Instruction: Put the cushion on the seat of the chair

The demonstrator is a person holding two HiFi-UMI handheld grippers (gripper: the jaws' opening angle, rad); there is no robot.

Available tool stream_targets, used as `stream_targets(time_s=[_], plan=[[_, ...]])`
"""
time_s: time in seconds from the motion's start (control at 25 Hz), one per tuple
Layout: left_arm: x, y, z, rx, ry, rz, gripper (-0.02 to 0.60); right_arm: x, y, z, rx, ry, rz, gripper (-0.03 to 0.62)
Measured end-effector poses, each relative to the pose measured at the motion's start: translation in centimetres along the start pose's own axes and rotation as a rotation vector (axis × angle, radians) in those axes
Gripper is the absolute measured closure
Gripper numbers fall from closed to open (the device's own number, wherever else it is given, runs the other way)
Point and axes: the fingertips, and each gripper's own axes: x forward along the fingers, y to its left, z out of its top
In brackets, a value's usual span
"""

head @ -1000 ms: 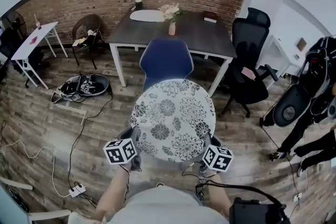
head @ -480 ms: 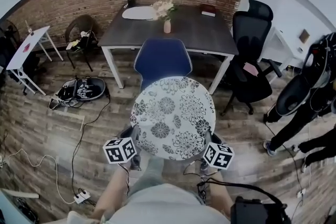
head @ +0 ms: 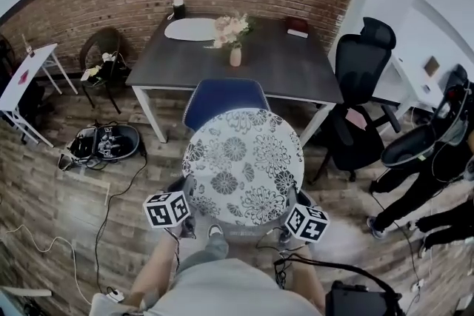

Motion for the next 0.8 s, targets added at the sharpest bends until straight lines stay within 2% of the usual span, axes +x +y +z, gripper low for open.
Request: stream_targets(time_s=[0.36,0.48,0.64,0.8], plan=[[6.6,3.7,5.7,0.016,0.024,0.024,0.568,8.1,1.8,3.6,0.014,0.023,-0.011,0.58],[8.4,4.5,5.8,-0.005,0.035,0.007,0.568,9.7,2.1,3.9,0.013,0.036,-0.016,0.58],[9.6,5.5,6.7,-0.013,0.025,0.034,0.568,10.8,2.5,4.4,-0.004,0.044,-0.016,0.58],[10.5,5.5,5.9,-0.023,0.034,0.021,0.568,11.1,2.1,4.3,-0.029,0.06,-0.023,0.58]])
